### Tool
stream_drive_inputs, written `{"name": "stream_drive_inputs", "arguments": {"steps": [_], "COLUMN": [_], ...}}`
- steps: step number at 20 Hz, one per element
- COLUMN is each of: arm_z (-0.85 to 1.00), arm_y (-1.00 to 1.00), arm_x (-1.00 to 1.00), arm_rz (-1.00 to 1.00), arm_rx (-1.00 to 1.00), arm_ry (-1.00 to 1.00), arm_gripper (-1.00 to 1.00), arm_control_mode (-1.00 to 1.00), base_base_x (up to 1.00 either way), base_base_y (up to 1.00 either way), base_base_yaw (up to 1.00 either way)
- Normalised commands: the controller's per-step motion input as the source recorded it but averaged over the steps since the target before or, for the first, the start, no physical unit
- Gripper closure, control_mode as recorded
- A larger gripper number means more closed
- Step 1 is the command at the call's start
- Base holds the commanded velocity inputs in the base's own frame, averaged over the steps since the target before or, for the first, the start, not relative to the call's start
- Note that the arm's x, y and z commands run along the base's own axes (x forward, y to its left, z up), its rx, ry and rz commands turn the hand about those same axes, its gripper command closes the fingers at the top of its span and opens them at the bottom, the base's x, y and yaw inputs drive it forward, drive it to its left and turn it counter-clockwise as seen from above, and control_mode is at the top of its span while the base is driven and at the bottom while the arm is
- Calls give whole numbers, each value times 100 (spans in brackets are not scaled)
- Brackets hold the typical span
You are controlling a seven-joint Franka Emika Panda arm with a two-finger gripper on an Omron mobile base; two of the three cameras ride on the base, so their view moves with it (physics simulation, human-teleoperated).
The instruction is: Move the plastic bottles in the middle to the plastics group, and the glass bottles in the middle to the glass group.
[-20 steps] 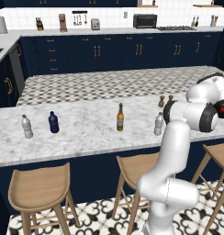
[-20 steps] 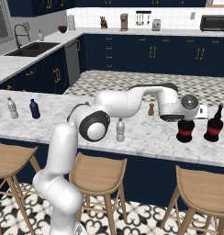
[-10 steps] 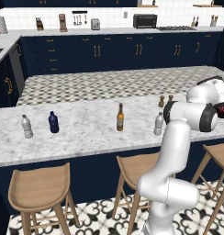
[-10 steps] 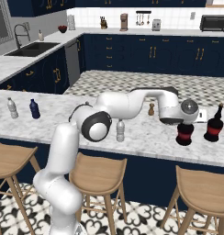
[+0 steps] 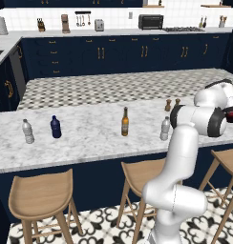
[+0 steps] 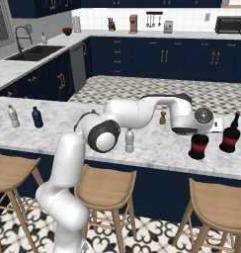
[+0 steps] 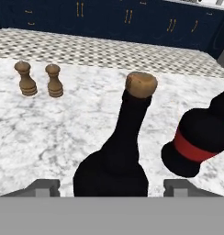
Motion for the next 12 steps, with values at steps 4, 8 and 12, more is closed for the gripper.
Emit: {"name": "stream_drive_inputs", "arguments": {"steps": [4, 8, 12], "arm_z": [4, 52, 73], "arm_y": [0, 6, 39], "arm_x": [0, -13, -77], "arm_rz": [0, 0, 1], "arm_rx": [0, 0, 0], "arm_ry": [0, 0, 0], "arm_gripper": [-100, -100, -100], "arm_control_mode": [-100, -100, -100], "base_base_x": [0, 0, 0], "base_base_y": [0, 0, 0], "base_base_yaw": [0, 0, 0]}}
